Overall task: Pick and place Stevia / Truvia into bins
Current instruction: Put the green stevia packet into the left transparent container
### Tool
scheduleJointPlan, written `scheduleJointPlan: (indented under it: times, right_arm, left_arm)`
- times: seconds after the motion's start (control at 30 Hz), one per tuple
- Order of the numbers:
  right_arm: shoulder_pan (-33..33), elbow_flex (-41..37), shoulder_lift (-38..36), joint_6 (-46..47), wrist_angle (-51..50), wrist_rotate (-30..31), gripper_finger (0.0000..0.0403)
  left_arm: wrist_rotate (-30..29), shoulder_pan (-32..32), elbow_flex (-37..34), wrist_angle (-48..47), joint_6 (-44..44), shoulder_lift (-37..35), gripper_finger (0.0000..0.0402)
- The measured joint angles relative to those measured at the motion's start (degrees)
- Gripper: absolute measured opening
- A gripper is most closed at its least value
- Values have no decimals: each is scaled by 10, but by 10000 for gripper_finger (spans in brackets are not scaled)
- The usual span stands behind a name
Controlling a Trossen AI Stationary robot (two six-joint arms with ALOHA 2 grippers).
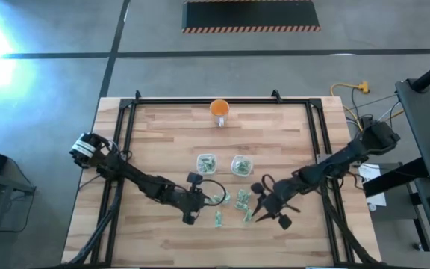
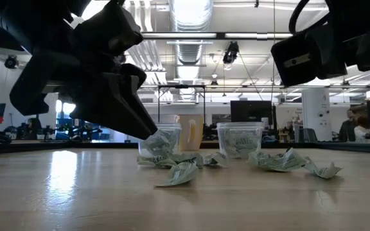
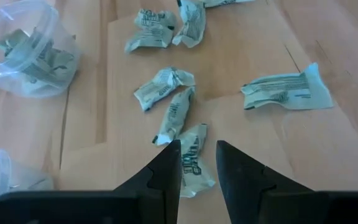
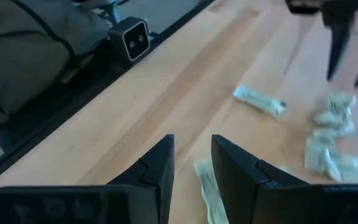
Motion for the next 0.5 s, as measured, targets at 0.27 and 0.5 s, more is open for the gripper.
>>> scheduleJointPlan:
  times: [0.27, 0.5]
  right_arm:
    - [20, 57, 3, -11, -99, 52, 97]
    - [30, 65, 2, -14, -113, 53, 97]
  left_arm:
    - [22, 21, 0, -5, -25, 0, 84]
    - [44, 24, 0, -11, -28, 0, 84]
